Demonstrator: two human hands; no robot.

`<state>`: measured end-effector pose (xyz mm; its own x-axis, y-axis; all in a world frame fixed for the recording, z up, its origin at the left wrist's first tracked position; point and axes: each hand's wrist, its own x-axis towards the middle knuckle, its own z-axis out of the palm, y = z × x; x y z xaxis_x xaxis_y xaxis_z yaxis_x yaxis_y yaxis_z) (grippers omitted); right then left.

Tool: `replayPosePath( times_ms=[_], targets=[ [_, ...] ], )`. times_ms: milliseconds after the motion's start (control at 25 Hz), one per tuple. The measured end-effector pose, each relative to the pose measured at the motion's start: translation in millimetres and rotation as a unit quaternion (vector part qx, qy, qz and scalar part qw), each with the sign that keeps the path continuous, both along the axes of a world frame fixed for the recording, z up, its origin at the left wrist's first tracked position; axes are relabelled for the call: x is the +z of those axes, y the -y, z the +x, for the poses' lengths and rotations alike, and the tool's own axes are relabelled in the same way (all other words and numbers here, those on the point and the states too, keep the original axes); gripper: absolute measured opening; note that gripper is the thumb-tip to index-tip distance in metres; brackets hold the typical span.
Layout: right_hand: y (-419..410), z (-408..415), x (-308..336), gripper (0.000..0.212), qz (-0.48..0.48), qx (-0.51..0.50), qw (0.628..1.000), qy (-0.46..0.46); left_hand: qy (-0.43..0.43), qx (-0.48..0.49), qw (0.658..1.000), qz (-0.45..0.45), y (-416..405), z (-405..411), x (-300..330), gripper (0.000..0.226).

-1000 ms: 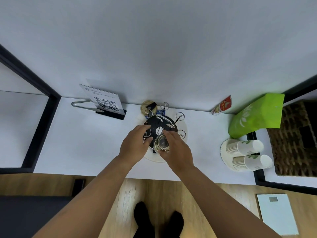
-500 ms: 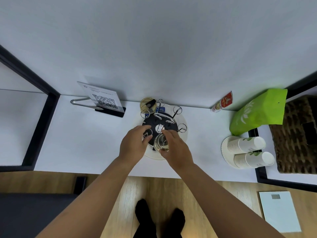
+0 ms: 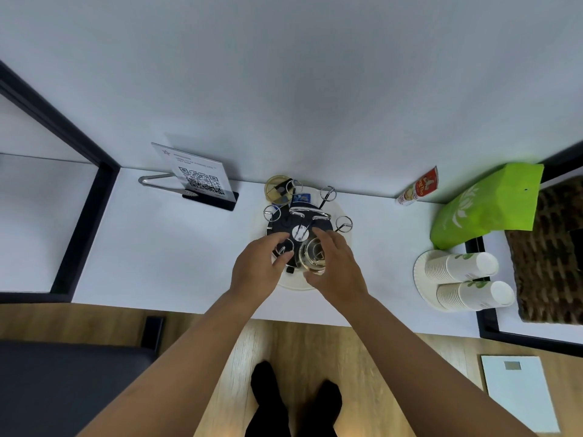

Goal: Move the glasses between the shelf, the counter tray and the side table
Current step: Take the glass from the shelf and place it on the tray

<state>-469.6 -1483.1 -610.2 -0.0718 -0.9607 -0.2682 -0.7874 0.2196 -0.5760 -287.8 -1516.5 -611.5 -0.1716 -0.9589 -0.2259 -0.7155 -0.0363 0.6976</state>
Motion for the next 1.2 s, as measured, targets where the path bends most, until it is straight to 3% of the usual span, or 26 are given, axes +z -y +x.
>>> replayPosePath(
  times_ms=[440, 1200],
  targets=[
    [2.7, -27.8, 14.4, 0.089, 0.011, -0.013, 1.000, -0.020, -0.014, -0.050, 0.998, 0.024, -29.5, -15.5, -3.2, 0.060],
    [2.8, -30.4, 14.0, 0.085, 0.007, 0.027, 0.998, -0.064, -0.067, 0.010, 0.994, 0.081, -18.5, 0.5, 1.7, 0.075]
  ],
)
